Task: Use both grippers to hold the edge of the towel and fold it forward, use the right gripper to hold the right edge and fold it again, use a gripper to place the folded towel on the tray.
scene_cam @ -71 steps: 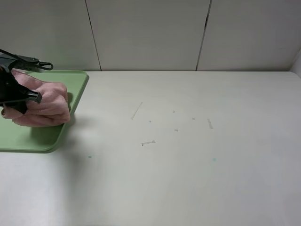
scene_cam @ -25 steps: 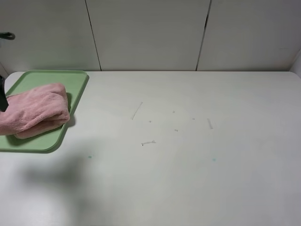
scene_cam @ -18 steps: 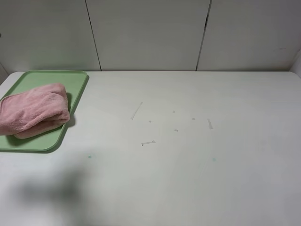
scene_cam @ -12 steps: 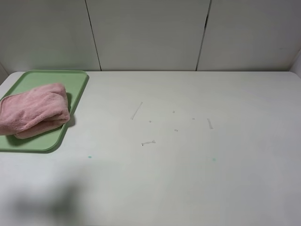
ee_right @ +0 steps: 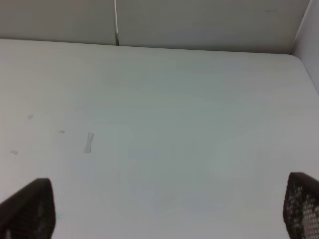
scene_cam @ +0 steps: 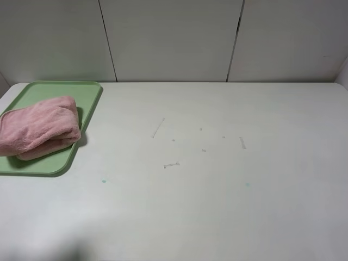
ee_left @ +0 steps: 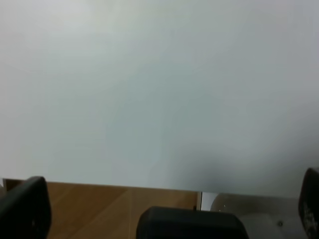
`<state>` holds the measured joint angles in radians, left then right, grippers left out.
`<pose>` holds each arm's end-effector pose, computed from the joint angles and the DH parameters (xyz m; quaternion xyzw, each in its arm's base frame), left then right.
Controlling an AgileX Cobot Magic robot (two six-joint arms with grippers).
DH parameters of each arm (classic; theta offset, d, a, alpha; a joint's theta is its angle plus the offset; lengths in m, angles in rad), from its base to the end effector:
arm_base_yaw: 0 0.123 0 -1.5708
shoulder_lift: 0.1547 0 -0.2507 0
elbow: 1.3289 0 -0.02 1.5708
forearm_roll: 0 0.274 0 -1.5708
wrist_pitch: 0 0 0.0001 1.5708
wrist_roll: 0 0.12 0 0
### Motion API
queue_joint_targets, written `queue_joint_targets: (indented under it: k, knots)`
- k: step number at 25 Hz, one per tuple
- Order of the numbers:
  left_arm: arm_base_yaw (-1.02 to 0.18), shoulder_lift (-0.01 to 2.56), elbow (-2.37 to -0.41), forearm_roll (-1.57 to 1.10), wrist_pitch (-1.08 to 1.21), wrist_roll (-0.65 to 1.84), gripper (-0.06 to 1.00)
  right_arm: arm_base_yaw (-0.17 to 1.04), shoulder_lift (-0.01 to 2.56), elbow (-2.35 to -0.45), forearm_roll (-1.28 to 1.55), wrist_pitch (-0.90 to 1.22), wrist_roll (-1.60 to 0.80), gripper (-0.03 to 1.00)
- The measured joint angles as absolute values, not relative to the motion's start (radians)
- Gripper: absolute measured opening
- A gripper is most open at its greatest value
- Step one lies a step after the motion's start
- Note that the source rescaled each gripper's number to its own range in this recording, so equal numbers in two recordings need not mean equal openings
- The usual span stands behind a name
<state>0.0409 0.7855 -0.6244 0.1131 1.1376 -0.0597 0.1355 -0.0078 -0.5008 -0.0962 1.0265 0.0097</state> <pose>0.1684 0.0192 0.2135 -0.0352 0.9818 0.0530 0.1789 0.0769 0.0005 0.2802 -0.0516 0.8393 -0.0088 0.5411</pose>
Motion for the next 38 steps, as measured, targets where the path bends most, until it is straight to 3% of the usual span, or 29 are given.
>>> queue_joint_targets:
  k: [11, 24, 38]
  knots:
    - [0.041, 0.548, -0.532, 0.081, 1.152, -0.060, 1.00, 0.135, -0.008, -0.501, -0.096, 1.026, 0.010, 1.00]
    - [0.041, 0.483, -0.490, 0.034, 1.047, -0.068, 1.00, 0.135, -0.008, -0.501, -0.096, 1.026, 0.010, 1.00]
    - [0.041, 0.009, -0.486, -0.033, 1.050, 0.006, 1.00, 0.135, -0.008, -0.501, -0.096, 1.026, 0.010, 1.00]
